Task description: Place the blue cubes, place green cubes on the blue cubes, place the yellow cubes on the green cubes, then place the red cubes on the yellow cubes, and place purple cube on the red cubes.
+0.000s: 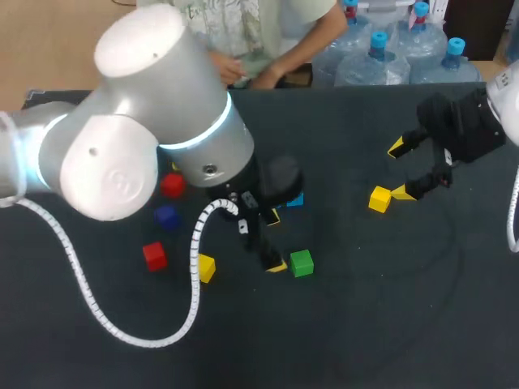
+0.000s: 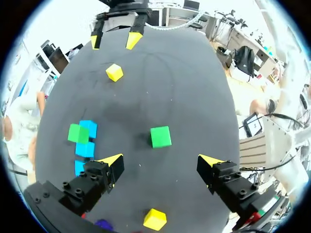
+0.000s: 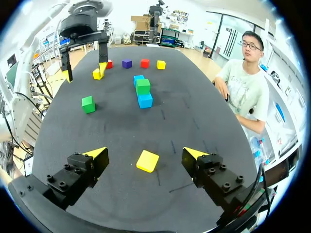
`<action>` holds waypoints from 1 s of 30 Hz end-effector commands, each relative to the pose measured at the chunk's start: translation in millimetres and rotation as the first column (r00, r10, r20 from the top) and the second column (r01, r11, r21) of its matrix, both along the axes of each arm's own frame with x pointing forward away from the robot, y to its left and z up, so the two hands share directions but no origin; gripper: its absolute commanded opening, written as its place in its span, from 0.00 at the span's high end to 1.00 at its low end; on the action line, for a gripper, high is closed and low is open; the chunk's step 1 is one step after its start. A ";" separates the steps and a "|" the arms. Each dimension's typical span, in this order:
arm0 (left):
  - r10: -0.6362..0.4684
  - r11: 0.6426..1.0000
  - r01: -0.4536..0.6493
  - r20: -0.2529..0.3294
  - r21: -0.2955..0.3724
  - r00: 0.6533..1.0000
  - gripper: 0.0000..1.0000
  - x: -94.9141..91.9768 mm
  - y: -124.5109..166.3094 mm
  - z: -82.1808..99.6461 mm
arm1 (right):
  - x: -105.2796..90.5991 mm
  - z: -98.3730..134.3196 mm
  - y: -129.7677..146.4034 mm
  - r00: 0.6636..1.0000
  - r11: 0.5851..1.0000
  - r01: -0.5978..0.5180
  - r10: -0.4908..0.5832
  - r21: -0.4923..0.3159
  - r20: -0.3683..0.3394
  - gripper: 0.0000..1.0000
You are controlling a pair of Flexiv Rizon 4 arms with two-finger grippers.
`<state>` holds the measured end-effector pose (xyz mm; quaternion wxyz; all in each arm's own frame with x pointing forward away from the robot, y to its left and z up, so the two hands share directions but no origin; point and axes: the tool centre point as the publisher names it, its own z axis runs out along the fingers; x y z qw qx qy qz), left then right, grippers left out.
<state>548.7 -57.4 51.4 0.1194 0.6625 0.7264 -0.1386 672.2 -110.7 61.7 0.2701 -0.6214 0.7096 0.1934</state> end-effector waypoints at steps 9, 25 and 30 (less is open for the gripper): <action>-0.015 1.000 0.015 -0.039 0.014 0.999 0.00 9.2 -8.1 -2.3 | 0.8 -0.7 -0.2 1.000 1.000 -0.002 0.002 0.002 -0.001 0.00; -0.015 1.000 0.015 -0.039 0.014 0.999 0.00 9.2 -8.1 -2.3 | 51.0 4.1 16.7 0.968 0.972 -0.235 0.234 -0.001 -0.096 0.00; -0.015 1.000 0.015 -0.039 0.014 0.999 0.00 9.2 -8.1 -2.3 | 53.0 5.2 21.6 0.969 0.972 -0.234 0.232 -0.024 -0.086 0.00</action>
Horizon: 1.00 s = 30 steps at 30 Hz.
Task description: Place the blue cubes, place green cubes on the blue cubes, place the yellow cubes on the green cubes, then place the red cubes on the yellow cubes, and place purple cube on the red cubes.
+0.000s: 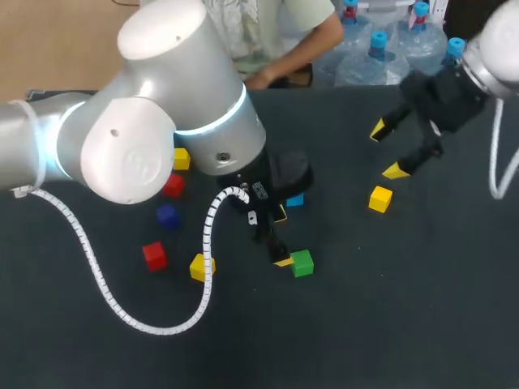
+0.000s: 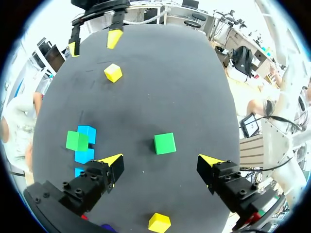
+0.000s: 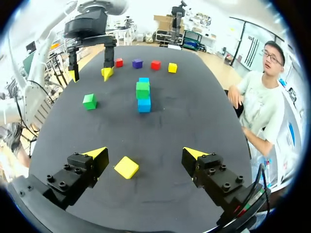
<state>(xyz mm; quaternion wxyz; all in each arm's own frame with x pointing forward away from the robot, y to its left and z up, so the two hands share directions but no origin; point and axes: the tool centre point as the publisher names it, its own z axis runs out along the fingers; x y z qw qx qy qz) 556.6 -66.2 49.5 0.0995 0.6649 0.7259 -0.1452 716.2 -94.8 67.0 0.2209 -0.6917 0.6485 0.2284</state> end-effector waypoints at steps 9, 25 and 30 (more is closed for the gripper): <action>-0.004 1.000 0.004 -0.002 -0.003 1.000 0.00 1.3 0.7 -0.4 | 6.6 -2.8 3.8 0.999 1.000 0.017 -0.017 -0.002 -0.038 0.00; 0.007 0.989 -0.002 -0.038 0.147 0.999 0.00 -4.1 -31.5 -18.6 | 6.6 -2.8 3.8 0.999 1.000 0.017 -0.017 -0.002 -0.038 0.00; 0.068 0.973 -0.056 -0.048 0.224 0.997 0.00 -8.9 -29.8 -20.8 | 6.6 -2.8 3.8 0.999 1.000 0.017 -0.017 -0.002 -0.038 0.00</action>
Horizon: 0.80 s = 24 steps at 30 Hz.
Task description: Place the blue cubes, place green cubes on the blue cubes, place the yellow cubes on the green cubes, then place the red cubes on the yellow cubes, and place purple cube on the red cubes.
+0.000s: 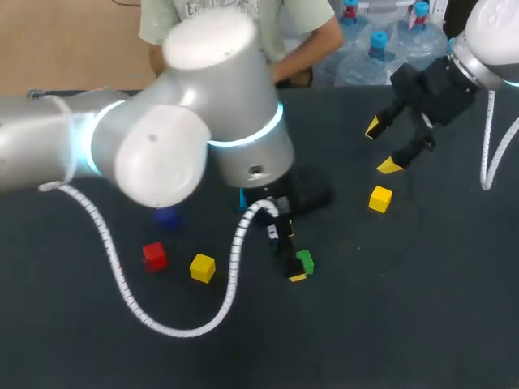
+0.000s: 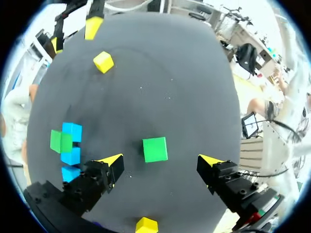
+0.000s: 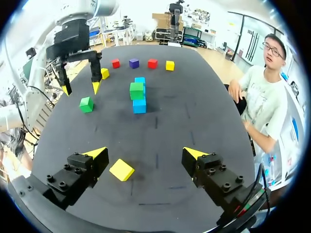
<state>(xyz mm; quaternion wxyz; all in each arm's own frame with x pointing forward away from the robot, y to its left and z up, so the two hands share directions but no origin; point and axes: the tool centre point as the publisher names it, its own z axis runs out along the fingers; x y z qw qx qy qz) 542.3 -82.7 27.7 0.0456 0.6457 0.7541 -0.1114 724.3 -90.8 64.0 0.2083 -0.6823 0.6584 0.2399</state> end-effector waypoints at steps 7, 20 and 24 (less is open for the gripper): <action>0.015 0.991 -0.016 0.007 0.133 1.000 0.00 -1.1 -14.0 0.8 | -1.5 0.3 -0.2 1.000 1.000 0.002 -0.002 0.001 0.003 0.00; 0.067 0.984 -0.064 -0.010 0.165 0.998 0.00 -6.4 -14.7 -17.5 | -1.5 0.3 -0.2 1.000 1.000 0.002 -0.002 0.001 0.003 0.00; 0.092 0.982 -0.090 -0.001 0.166 0.996 0.00 -6.7 -9.6 -20.7 | -1.5 0.3 -0.2 1.000 1.000 0.002 -0.002 0.001 0.003 0.00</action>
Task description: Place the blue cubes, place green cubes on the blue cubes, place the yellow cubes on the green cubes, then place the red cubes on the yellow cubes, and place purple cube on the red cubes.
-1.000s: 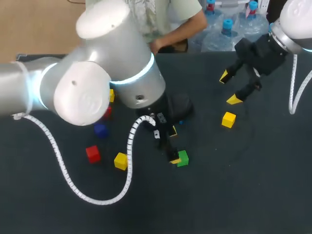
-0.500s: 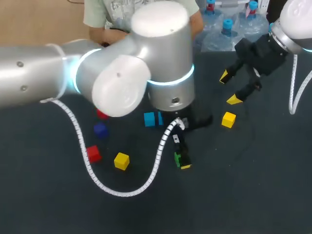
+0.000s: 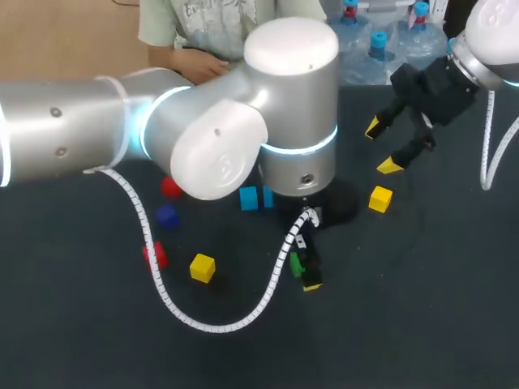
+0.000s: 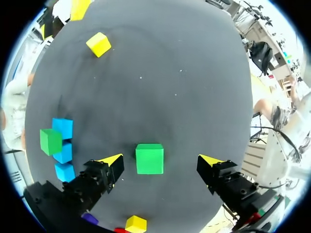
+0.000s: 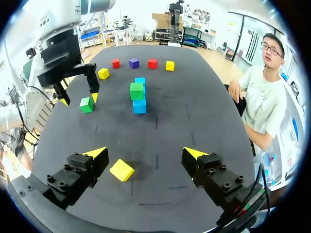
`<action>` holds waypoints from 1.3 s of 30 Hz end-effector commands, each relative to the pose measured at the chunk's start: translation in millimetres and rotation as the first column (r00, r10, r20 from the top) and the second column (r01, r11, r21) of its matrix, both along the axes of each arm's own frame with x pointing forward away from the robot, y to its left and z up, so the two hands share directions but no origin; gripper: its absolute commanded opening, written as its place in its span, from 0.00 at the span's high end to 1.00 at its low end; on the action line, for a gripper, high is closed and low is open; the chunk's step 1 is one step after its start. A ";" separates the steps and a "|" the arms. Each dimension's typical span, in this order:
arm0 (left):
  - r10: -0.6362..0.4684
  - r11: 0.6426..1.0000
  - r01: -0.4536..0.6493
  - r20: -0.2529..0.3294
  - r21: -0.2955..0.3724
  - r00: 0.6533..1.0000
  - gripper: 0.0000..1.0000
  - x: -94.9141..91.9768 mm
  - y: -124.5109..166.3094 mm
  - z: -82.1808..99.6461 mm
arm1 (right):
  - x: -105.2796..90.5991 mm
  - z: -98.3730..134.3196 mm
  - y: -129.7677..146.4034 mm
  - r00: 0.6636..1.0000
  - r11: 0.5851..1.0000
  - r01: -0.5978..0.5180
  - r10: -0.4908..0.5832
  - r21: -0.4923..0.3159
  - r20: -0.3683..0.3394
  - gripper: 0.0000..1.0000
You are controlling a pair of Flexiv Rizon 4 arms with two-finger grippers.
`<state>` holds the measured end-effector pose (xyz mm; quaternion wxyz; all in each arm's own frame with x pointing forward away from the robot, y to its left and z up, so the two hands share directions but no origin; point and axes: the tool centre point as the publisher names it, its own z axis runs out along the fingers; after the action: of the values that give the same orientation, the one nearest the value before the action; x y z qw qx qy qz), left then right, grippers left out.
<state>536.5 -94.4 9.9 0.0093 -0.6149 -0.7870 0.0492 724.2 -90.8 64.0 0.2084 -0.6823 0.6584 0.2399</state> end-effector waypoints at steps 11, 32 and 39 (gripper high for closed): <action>0.004 1.000 -0.004 0.014 0.025 1.000 0.00 3.7 -0.3 -4.7 | -1.3 0.2 -0.2 1.000 1.000 0.002 -0.002 0.001 0.003 0.00; -0.020 1.000 0.020 -0.009 0.018 1.000 0.88 5.7 -3.5 -12.5 | -1.3 0.2 -0.2 1.000 1.000 0.002 -0.002 0.001 0.003 0.00; -0.040 0.999 0.040 -0.011 0.016 0.999 1.00 6.2 -3.4 -13.7 | -1.3 0.2 -0.2 1.000 1.000 0.002 -0.002 0.001 0.003 0.00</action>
<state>540.6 -97.3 -3.0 0.0167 -0.6283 -0.7765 0.0453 724.2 -90.8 64.1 0.2085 -0.6823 0.6584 0.2398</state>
